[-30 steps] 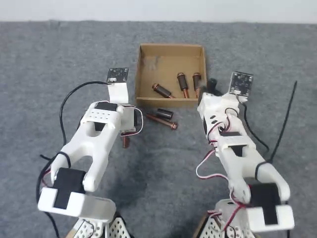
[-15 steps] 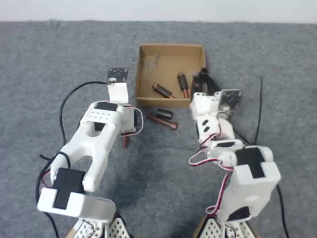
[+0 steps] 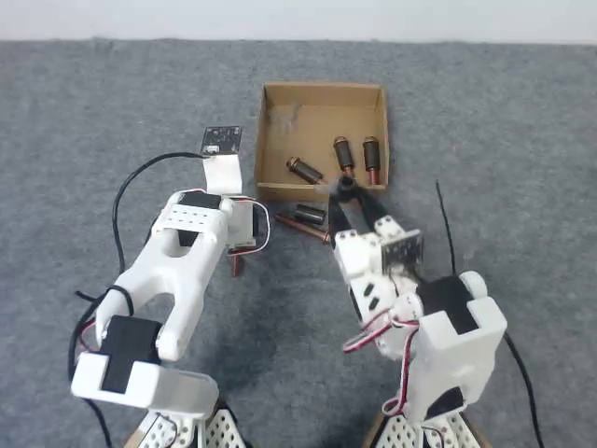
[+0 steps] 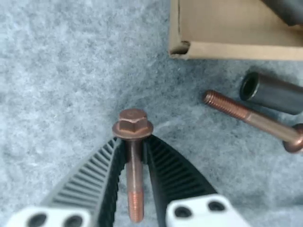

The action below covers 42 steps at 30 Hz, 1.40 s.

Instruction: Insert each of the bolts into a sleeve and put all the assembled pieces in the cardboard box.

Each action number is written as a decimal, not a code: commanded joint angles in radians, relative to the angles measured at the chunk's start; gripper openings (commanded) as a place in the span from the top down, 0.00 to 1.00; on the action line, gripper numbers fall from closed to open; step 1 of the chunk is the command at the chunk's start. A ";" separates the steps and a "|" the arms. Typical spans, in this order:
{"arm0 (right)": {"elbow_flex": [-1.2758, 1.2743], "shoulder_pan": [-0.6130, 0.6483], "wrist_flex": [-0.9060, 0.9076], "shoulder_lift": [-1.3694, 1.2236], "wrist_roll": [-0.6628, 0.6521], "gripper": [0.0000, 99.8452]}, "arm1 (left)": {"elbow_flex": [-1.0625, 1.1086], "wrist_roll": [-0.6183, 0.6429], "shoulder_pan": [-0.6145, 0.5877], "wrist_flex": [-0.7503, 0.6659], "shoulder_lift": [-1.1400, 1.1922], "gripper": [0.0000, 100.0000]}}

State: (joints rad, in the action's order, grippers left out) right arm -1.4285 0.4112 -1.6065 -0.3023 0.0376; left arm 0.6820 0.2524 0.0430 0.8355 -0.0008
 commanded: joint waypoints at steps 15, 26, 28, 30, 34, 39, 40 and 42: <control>-0.198 0.047 -0.154 0.016 -0.011 0.99 | -0.010 -0.015 0.000 -0.026 -0.074 0.99; -0.196 0.081 -0.151 0.005 -0.009 0.99 | -0.036 -0.009 0.097 -0.023 -0.252 0.99; -0.196 0.081 -0.151 0.005 -0.008 0.99 | -0.042 -0.009 0.095 -0.026 -0.319 0.99; -0.196 0.082 -0.151 0.005 -0.008 0.99 | -0.047 -0.009 0.100 -0.038 -0.385 0.99; -0.196 0.114 -0.148 0.005 -0.008 0.99 | -0.016 -0.009 0.101 -0.121 -0.514 0.99; -0.196 0.163 -0.120 0.005 -0.008 0.99 | 0.065 -0.008 0.094 -0.186 -0.641 0.99; -0.196 0.171 -0.122 0.005 -0.008 0.99 | 0.084 -0.008 0.094 -0.187 -0.664 0.99; -0.196 0.189 -0.122 0.005 -0.008 0.99 | 0.113 -0.011 0.092 -0.187 -0.709 0.99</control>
State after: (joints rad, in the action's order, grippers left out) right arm -1.6003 0.5723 -1.7292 -0.3007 0.0376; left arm 0.7925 0.2524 0.1366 0.6851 -0.6007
